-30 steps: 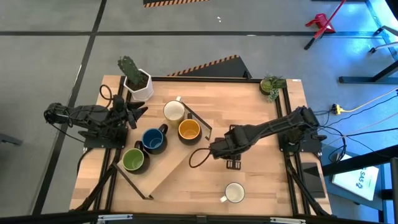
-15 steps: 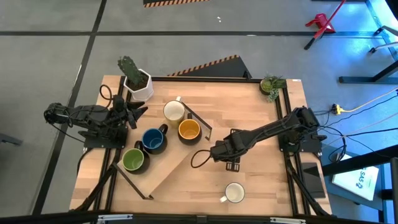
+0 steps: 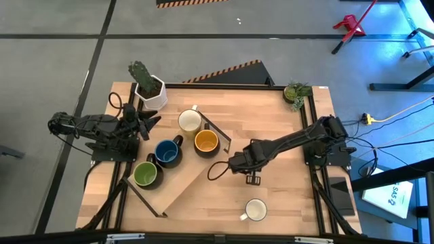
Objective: Place coffee mugs
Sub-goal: Put the top blue white mug on the shelf
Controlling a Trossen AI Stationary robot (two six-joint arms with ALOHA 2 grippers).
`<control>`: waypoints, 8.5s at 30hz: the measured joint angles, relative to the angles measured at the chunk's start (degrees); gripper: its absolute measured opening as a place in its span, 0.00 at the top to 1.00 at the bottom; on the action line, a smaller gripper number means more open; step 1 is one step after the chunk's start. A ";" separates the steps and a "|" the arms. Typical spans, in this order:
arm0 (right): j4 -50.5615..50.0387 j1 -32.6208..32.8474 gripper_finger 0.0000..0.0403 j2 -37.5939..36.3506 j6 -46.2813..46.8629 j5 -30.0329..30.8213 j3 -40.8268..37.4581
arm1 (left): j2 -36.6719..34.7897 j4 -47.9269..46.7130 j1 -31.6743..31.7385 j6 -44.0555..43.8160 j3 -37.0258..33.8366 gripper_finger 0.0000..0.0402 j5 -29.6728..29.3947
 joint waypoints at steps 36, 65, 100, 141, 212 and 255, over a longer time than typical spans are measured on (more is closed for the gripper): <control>1.47 2.93 1.00 -9.08 -11.27 -2.18 -5.47 | -0.02 -0.13 -0.01 1.01 -0.02 0.53 -1.73; 7.32 4.20 0.60 -6.62 -3.30 -0.11 -5.20 | -0.02 -0.17 -0.02 1.01 -0.02 0.53 -1.75; 2.17 4.98 1.00 -6.21 -26.43 -14.37 37.22 | -0.02 -0.17 0.00 2.45 0.00 0.53 -1.73; 12.52 -1.96 1.00 8.96 -82.93 -16.78 42.21 | -0.02 -0.17 0.00 5.27 -0.02 0.53 -1.49; 17.05 -2.75 0.70 12.98 -88.74 12.70 42.25 | -0.02 -0.11 0.00 0.31 -0.02 0.53 -1.07; 17.67 3.61 1.00 19.50 -72.44 6.95 49.09 | -0.02 -0.11 -0.01 -2.32 -0.02 0.53 -1.07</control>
